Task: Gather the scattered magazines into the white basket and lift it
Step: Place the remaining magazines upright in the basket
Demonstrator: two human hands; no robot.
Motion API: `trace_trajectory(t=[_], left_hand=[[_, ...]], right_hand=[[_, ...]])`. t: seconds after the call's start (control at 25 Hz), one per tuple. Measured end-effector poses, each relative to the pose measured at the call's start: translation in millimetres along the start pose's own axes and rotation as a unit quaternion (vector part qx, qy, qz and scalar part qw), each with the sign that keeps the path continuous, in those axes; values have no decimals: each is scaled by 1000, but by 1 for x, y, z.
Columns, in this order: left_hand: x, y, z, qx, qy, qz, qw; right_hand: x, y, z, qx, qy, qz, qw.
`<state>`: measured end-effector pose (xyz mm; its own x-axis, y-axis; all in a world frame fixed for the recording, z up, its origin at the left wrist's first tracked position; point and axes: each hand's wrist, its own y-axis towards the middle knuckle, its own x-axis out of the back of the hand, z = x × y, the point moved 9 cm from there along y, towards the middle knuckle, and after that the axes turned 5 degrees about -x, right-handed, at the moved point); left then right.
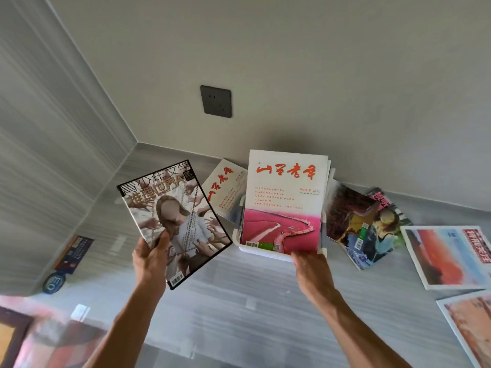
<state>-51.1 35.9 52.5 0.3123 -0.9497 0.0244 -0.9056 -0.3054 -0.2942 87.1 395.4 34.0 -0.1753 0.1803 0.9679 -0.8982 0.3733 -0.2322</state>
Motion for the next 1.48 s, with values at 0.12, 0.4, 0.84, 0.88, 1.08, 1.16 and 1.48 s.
trace_trajectory(t=[0.12,0.4,0.84,0.88,1.08,1.16,1.48], left_hand=[[-32,-29,3,11,-18,64,998],[-75,-97,-23,-55,-16,228,972],[-125,-194,21,-87,126,410,899],[-126,-205,39,-112,168,415,887],[-120,-222,53,-171,228,401,871],[-129,-215,18,-164,173,378,894],[-244,-180,-51,-150,243,383,879]], right_hand=[[-11,-41,-35,-28,-15,5,999],[-23,-87,-89,-39,-3,40,998],[47,-94,-63,30,567,86,819],[28,-104,-71,11,547,81,833],[1,-129,-86,-18,516,32,856],[29,-119,-93,-40,569,16,822],[93,-36,-132,-159,689,-55,705]])
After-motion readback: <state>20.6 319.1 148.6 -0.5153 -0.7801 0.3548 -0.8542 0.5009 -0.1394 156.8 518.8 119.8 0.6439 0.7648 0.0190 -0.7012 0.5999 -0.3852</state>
